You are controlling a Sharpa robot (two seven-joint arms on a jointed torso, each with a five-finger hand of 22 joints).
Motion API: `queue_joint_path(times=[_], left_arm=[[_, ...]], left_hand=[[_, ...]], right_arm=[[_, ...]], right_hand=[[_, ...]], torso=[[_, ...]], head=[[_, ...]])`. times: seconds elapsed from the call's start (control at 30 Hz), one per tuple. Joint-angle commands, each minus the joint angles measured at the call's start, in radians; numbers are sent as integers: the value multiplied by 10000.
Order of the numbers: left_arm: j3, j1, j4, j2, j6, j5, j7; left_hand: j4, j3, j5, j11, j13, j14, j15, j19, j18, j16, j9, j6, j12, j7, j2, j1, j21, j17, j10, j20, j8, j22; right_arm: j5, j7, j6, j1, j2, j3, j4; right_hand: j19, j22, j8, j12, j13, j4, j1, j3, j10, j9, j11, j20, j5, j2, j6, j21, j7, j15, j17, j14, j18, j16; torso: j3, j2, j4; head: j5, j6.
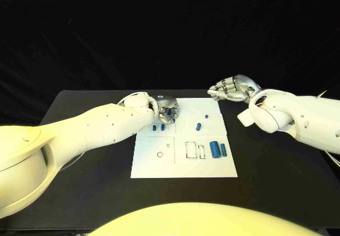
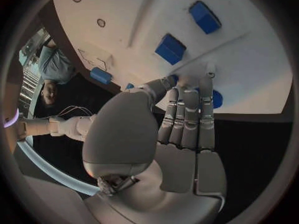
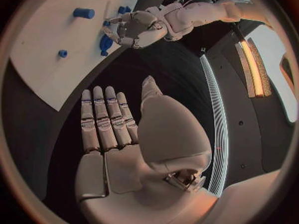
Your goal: Assemble the parts on the task board
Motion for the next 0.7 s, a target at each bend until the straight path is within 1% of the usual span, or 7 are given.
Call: queue_joint_path(times=[0.03, 0.13, 0.27, 0.37, 0.4, 0.5, 0.7], left_arm=[[4, -15, -41, 55, -7, 18, 31], [4, -29, -70, 83, 5, 57, 62], [4, -42, -88, 109, 55, 80, 82], [4, -47, -97, 111, 108, 89, 74], [4, -47, -103, 111, 122, 90, 69], [4, -49, -130, 110, 191, 112, 79], [3, -64, -181, 143, 291, 158, 118]], left_hand=[[-32, 462, -42, -40, -132, 95, -8, -120, 43, 268, -124, 84, -106, 28, 59, 13, 133, 142, 146, -54, -232, 153], [-30, 477, -45, -41, -140, 158, -4, -128, 43, 338, -127, 112, -118, 28, 73, -1, 169, 222, 182, -49, -254, 181], [-38, 501, -47, -56, -150, 230, -9, -145, 46, 433, -129, 166, -134, 18, 87, -11, 226, 309, 248, -46, -285, 226], [-59, 525, -50, -82, -160, 378, -27, -157, 49, 610, -127, 248, -151, 7, 102, -20, 313, 514, 347, -50, -324, 292], [-68, 536, -49, -103, -156, 505, -39, -150, 53, 745, -123, 299, -146, 7, 116, -25, 368, 694, 420, -57, -340, 329], [-87, 554, -49, -122, -155, 619, -56, -145, 54, 888, -118, 368, -155, 7, 133, -27, 442, 848, 498, -68, -367, 382], [-133, 597, -45, -139, -155, 652, -69, -164, 54, 998, -102, 501, -184, 18, 180, 5, 547, 883, 608, -85, -392, 462]], right_arm=[[-16, 31, 35, -3, 17, 3, 10], [-16, 32, 45, -3, 32, 3, 0], [-15, 33, 56, -3, 46, 3, -7], [-14, 34, 61, -3, 46, 3, -10], [-13, 33, 61, -3, 45, 3, -11], [-13, 34, 65, -3, 46, 3, -12], [-12, 38, 72, -3, 55, 3, -12]], right_hand=[[194, 36, -104, -102, -80, -179, 47, 192, -29, 111, -2, -7, -69, 38, 67, 55, 492, -5, -99, 118, 42, 42], [194, 36, -104, -102, -80, -179, 47, 192, -29, 111, -2, -7, -69, 38, 67, 55, 492, -5, -99, 118, 42, 42], [197, 36, -104, -100, -79, -171, 25, 193, -25, 111, -3, -8, -72, 50, 75, 53, 490, -5, -107, 120, 42, 42], [197, 36, -104, -100, -79, -171, 25, 193, -25, 111, -3, -8, -72, 50, 75, 53, 490, -5, -107, 120, 42, 42], [197, 36, -104, -100, -79, -171, 25, 193, -25, 111, -3, -8, -72, 50, 75, 53, 490, -5, -107, 120, 42, 42], [197, 36, -104, -100, -79, -171, 25, 193, -25, 111, -3, -8, -72, 50, 75, 53, 490, -5, -107, 120, 42, 42], [197, 36, -104, -100, -79, -171, 25, 193, -25, 111, -3, -8, -72, 50, 75, 53, 490, -5, -107, 120, 42, 42]], torso=[[0, 7, 7], [4, 11, 3], [1, 13, 5], [-1, 3, 3], [-1, 3, 3], [1, -1, 6], [-5, 1, 3]], head=[[-5, 1], [-3, 1], [-15, 1], [-18, 1], [-19, 1], [-25, 1], [-29, 1]])
